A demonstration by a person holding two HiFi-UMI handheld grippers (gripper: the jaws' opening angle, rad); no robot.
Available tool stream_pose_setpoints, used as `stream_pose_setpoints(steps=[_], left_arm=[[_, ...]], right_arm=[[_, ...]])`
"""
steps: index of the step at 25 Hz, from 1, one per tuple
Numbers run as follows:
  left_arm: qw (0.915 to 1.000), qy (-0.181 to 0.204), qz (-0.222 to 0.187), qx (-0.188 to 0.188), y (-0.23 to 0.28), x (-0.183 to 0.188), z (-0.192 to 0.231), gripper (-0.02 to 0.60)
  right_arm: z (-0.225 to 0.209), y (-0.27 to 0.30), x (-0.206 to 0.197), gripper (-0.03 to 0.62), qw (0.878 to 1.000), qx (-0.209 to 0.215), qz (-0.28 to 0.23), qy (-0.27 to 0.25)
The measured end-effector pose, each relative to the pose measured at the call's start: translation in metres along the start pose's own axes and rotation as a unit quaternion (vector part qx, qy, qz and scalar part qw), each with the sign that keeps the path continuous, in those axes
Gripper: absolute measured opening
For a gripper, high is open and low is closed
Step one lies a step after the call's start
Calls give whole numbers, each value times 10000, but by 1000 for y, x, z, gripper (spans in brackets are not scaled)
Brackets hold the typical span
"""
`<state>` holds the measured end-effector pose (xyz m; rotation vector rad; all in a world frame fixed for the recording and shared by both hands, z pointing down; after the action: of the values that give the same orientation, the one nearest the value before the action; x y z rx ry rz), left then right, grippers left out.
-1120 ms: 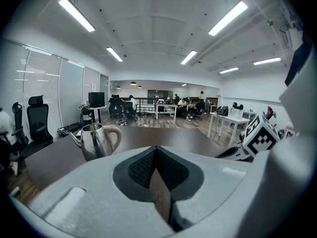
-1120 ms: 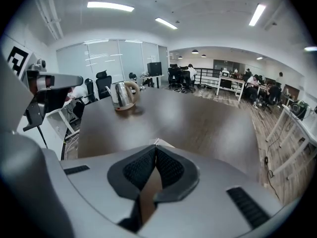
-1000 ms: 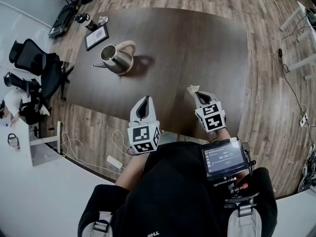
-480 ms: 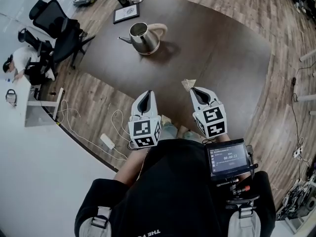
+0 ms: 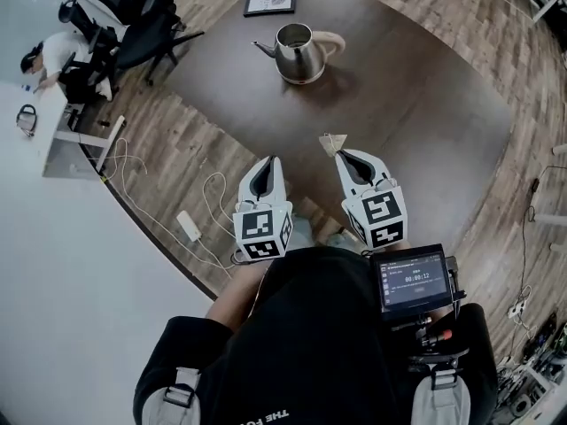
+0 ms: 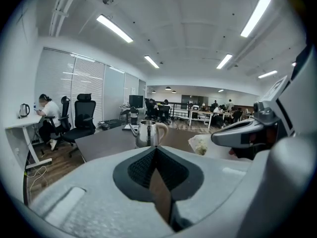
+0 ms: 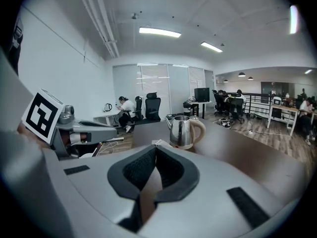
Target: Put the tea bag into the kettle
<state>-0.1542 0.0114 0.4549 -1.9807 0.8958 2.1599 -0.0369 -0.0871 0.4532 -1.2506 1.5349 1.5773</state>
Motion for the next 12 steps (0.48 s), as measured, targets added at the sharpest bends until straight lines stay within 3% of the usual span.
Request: stream_pose_setpoints(steps=[12], left_arm=[[9995,-148,30,292,3,-8,70,5]], right_arm=[[31,59,22,9,9998,198,-20,-85]])
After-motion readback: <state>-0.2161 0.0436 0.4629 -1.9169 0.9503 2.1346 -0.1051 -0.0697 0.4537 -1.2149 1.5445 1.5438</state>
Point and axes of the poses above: the fingertips, and each gripper's own axes: y forward along the fingers, z to its left, x out of its top, the point moved 3 cm from there along -y, backward along the fingers, and after that the axes turned 6 degrees about x, right-handed, at the moved point
